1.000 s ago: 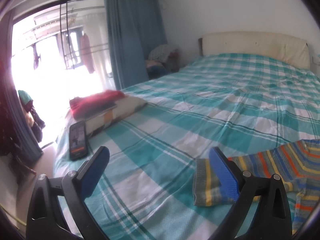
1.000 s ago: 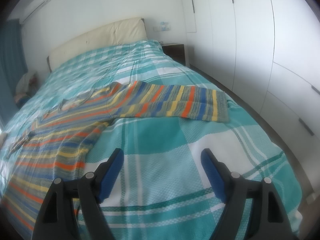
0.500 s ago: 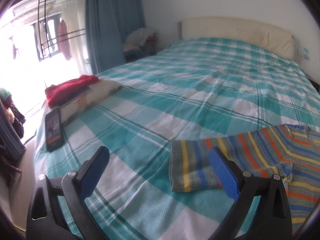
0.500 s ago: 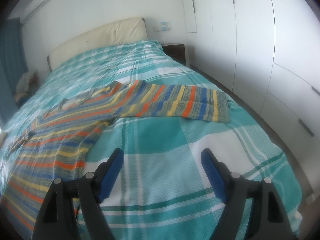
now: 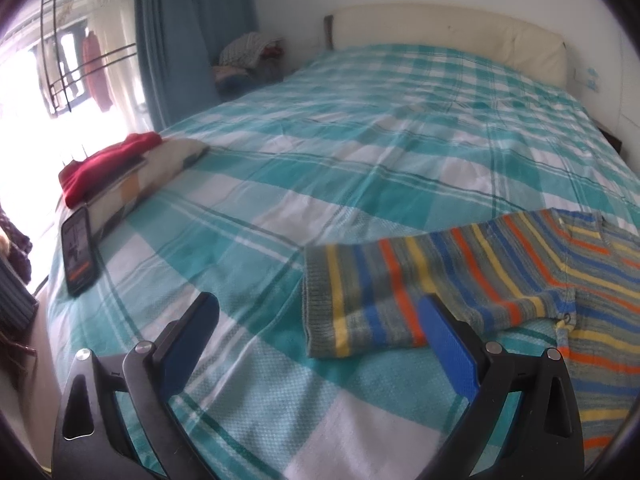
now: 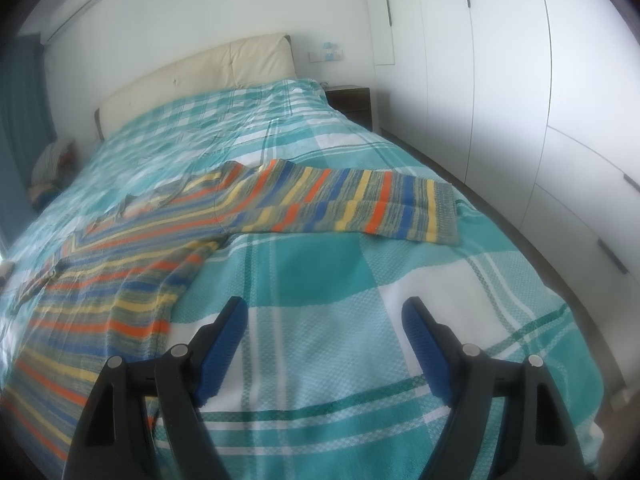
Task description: Fold small clothes
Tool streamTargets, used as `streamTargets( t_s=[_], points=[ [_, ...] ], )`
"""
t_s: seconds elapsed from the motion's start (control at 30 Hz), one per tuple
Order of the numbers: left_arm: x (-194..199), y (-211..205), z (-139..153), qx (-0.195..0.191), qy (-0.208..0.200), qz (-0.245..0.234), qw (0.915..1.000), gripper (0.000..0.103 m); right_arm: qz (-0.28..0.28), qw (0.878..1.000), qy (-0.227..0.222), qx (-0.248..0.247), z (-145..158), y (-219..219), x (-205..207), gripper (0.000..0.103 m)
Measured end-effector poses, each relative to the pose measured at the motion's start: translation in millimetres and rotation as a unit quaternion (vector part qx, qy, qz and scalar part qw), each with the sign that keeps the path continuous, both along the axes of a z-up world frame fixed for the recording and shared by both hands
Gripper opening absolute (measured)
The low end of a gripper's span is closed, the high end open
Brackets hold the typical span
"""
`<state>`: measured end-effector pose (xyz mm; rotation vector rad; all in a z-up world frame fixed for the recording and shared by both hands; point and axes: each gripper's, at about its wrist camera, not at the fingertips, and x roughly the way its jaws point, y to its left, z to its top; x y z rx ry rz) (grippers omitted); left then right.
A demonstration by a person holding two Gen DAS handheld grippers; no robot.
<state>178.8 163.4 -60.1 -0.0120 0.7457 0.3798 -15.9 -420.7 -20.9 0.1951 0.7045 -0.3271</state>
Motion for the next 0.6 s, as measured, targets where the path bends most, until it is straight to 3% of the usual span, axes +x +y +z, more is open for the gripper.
streamTargets(
  t_s=[0.33, 0.6],
  points=[
    [2.5, -23.6, -9.1, 0.001, 0.026, -0.055, 0.9981, 0.100, 0.002, 1.000, 0.003, -0.002, -2.6, 1.6, 1.2, 0.079],
    [19.4, -27.4, -51.1, -0.060, 0.124, -0.080, 0.9873, 0.100, 0.002, 1.000, 0.003, -0.002, -2.7, 1.9, 1.2, 0.079]
  ],
)
